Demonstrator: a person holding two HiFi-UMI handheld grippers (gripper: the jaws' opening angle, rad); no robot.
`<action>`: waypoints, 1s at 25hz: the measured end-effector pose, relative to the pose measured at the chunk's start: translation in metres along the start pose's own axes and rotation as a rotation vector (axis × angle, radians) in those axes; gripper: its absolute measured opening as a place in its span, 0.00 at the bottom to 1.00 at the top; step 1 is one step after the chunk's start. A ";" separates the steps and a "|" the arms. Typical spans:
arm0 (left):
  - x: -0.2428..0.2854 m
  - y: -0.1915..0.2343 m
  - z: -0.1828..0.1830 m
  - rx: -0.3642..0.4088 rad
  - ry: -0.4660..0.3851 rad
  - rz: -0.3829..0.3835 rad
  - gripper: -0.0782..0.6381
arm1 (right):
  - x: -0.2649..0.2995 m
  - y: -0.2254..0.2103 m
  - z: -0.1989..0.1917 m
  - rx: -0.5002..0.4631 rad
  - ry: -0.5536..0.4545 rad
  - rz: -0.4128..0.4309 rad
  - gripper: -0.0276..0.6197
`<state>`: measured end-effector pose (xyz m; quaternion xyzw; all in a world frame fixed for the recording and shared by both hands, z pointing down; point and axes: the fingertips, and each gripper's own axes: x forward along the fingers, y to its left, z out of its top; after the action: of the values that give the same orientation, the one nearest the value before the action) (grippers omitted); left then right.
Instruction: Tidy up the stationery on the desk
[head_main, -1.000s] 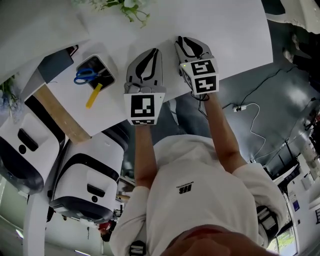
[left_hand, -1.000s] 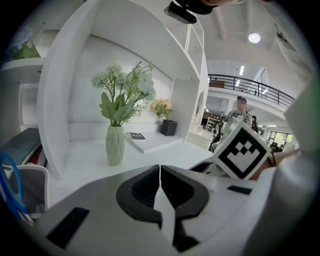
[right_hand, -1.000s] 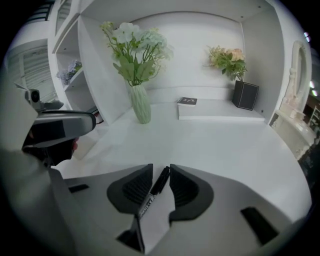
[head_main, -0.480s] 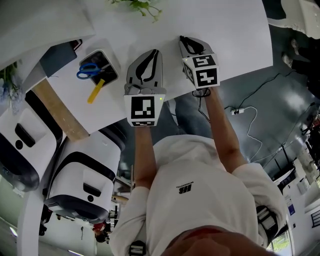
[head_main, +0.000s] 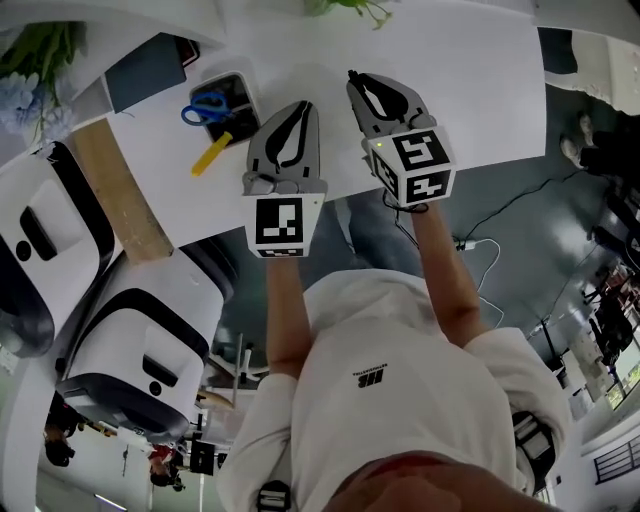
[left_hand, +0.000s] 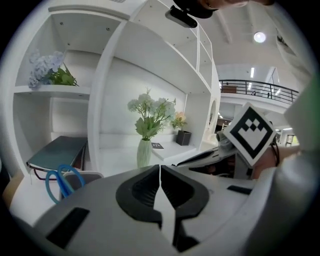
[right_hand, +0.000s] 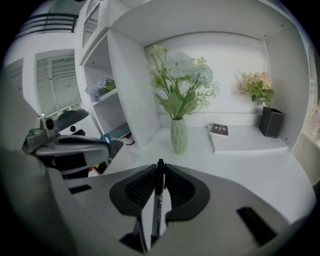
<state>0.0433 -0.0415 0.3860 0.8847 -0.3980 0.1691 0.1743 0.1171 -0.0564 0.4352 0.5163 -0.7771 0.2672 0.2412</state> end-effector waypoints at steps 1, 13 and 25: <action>-0.005 0.004 0.001 -0.005 -0.007 0.014 0.11 | 0.000 0.008 0.007 -0.012 -0.015 0.017 0.11; -0.073 0.062 -0.002 -0.069 -0.058 0.190 0.11 | 0.012 0.116 0.076 -0.103 -0.235 0.253 0.11; -0.113 0.105 -0.013 -0.120 -0.090 0.289 0.11 | 0.030 0.173 0.109 -0.050 -0.402 0.386 0.11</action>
<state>-0.1094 -0.0283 0.3667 0.8128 -0.5380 0.1285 0.1827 -0.0653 -0.0932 0.3452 0.3952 -0.8997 0.1810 0.0397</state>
